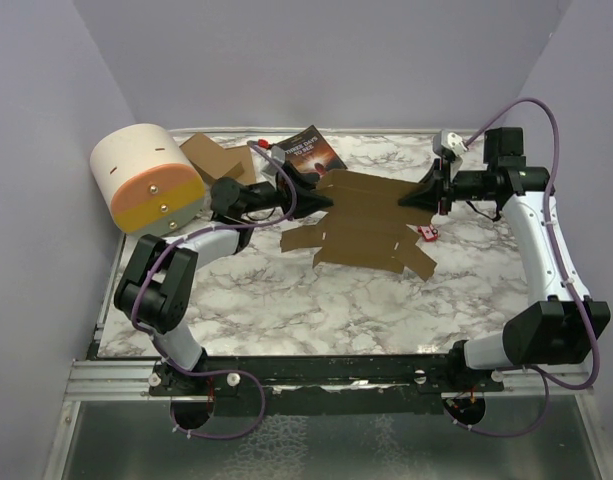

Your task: Fold the paper box

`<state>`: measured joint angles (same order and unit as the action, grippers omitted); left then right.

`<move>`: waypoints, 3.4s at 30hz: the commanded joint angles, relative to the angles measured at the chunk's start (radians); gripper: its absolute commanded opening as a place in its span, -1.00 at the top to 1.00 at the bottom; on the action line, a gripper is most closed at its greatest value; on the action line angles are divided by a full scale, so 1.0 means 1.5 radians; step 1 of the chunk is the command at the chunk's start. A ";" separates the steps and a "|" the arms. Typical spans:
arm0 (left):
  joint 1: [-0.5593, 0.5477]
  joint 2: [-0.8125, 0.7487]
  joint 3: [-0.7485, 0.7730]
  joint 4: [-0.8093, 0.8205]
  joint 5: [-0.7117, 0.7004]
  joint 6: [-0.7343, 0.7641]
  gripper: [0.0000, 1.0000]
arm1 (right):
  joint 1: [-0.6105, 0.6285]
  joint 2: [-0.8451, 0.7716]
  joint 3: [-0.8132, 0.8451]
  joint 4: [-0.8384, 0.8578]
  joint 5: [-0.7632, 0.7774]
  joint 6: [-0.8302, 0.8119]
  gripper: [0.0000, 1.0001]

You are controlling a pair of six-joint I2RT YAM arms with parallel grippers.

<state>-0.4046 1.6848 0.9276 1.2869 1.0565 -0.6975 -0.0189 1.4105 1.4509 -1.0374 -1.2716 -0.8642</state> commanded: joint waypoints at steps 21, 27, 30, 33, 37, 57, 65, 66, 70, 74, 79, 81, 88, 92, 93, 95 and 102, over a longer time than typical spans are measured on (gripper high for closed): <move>0.208 -0.227 -0.351 -0.076 -0.369 0.085 -0.88 | -0.061 -0.003 0.097 -0.034 -0.075 0.059 0.98; 0.207 -0.170 -0.348 -0.038 -0.334 0.068 -0.45 | -0.061 0.000 0.118 -0.052 -0.076 0.054 0.98; 0.208 -0.144 -0.358 0.014 -0.322 0.055 -0.37 | -0.061 -0.004 0.113 -0.062 -0.054 0.015 0.98; 0.207 -0.128 -0.374 0.062 -0.321 0.047 -0.36 | -0.061 -0.006 0.074 -0.031 -0.014 -0.012 0.98; 0.206 -0.117 -0.383 0.077 -0.321 0.047 -0.36 | -0.061 0.041 0.045 -0.048 -0.001 -0.037 0.98; 0.170 -0.089 -0.389 0.065 -0.310 0.076 -0.28 | -0.061 -0.003 -0.178 0.139 0.021 -0.090 0.98; 0.166 -0.097 -0.370 -0.033 -0.323 0.112 -0.02 | -0.061 -0.046 -0.186 0.167 0.013 -0.065 0.98; 0.166 -0.098 -0.372 -0.037 -0.326 0.116 -0.02 | -0.061 -0.052 -0.188 0.176 0.014 -0.055 0.98; 0.164 -0.106 -0.375 -0.036 -0.325 0.113 -0.02 | -0.062 -0.070 -0.202 0.235 0.029 0.018 0.98; 0.152 -0.118 -0.374 -0.027 -0.317 0.107 -0.04 | -0.062 -0.075 -0.215 0.250 0.028 0.035 0.98; 0.102 -0.151 -0.376 -0.026 -0.321 0.113 -0.04 | -0.062 -0.071 -0.228 0.265 0.040 0.048 0.98; 0.069 -0.158 -0.376 -0.032 -0.327 0.130 -0.04 | -0.062 -0.070 -0.231 0.264 0.032 0.048 0.98; 0.040 -0.167 -0.371 -0.074 -0.372 0.165 0.04 | -0.062 -0.075 -0.237 0.256 0.022 0.038 0.98; 0.040 -0.168 -0.342 -0.130 -0.375 0.165 0.42 | -0.062 -0.077 -0.239 0.257 0.020 0.035 0.98; 0.041 -0.170 -0.333 -0.156 -0.385 0.172 0.43 | -0.062 -0.077 -0.239 0.256 0.019 0.035 0.98; 0.040 -0.173 -0.312 -0.197 -0.392 0.183 0.44 | -0.062 -0.078 -0.240 0.255 0.018 0.034 0.98; 0.009 -0.161 -0.304 -0.189 -0.395 0.186 0.48 | -0.062 -0.082 -0.238 0.189 -0.011 -0.056 0.98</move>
<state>-0.3706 1.4528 0.4709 1.0142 0.4992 -0.4469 -0.1066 1.3136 1.0943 -0.6819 -1.2209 -0.8257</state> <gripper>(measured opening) 0.262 0.019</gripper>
